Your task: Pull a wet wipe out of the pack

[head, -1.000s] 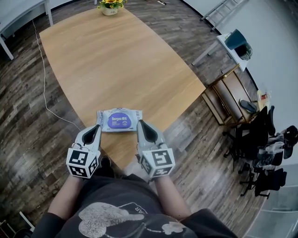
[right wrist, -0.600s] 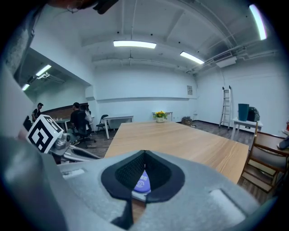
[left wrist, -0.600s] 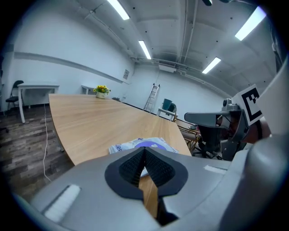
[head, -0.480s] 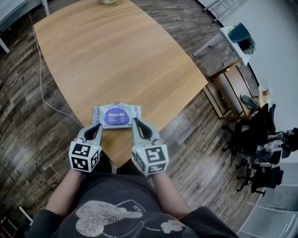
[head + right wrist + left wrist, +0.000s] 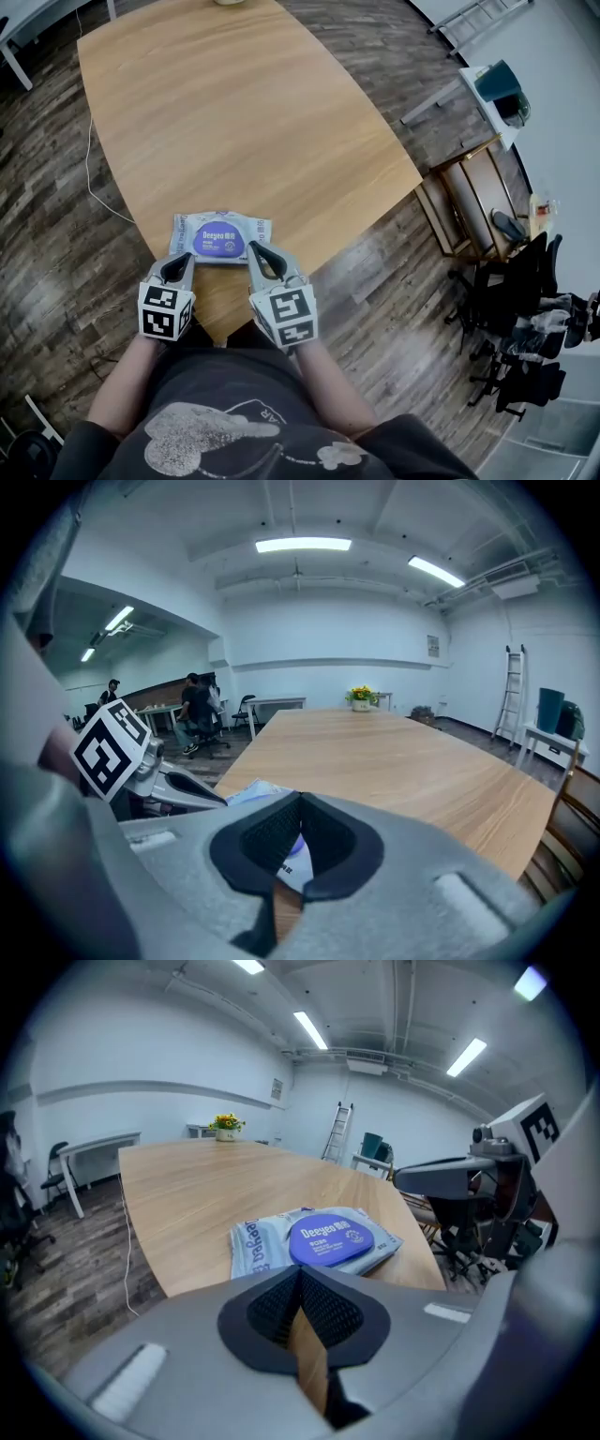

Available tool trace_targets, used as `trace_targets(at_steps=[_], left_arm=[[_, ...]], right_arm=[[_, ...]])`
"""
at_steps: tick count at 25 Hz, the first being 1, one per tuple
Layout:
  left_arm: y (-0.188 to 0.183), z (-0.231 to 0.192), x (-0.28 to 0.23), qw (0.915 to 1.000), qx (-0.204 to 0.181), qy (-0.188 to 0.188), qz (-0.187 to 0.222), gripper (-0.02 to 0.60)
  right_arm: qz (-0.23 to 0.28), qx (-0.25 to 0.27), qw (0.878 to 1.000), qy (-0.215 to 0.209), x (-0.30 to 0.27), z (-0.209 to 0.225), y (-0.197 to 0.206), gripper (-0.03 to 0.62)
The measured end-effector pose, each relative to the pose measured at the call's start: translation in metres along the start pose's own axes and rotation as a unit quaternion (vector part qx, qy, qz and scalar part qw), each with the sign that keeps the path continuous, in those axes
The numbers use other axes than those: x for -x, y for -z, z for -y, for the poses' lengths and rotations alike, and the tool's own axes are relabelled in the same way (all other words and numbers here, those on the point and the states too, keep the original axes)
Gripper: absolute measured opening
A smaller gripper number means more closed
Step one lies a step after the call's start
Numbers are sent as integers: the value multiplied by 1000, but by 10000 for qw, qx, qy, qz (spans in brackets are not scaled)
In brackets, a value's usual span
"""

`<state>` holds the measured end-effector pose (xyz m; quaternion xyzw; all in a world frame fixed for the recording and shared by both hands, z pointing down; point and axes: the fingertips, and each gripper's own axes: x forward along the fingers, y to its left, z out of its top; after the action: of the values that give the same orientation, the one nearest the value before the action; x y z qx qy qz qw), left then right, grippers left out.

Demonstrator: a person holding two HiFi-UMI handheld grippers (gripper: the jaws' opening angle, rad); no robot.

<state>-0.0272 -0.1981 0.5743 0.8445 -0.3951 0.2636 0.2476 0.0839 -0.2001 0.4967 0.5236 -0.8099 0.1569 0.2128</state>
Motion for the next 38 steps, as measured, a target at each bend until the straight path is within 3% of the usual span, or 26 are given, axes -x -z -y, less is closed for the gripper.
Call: trace_targets(at_steps=[9, 19, 23, 27, 30, 34, 38], left_arm=[[-4, -1, -3, 9997, -54, -247, 0, 18], [4, -7, -16, 9988, 143, -320, -330, 18], [6, -6, -17, 9986, 345, -172, -370, 18], [8, -9, -18, 9976, 553, -10, -407, 18], [9, -7, -18, 9974, 596, 37, -411, 17], [8, -7, -19, 9968, 661, 128, -439, 17], [7, -6, -19, 9960, 727, 222, -480, 18]], right_arm=[[-285, 293, 9984, -386, -12, -1, 11, -8], [-521, 614, 9939, -749, -35, -7, 19, -5], [-832, 1058, 9854, -1039, -43, -17, 30, 89], [-1046, 1837, 9673, -1399, -55, -34, 39, 207], [-1152, 2242, 9566, -1464, -63, -40, 46, 260], [-1136, 2350, 9534, -1514, -70, -42, 44, 293], [-1307, 2364, 9455, -1819, -73, -48, 47, 320]])
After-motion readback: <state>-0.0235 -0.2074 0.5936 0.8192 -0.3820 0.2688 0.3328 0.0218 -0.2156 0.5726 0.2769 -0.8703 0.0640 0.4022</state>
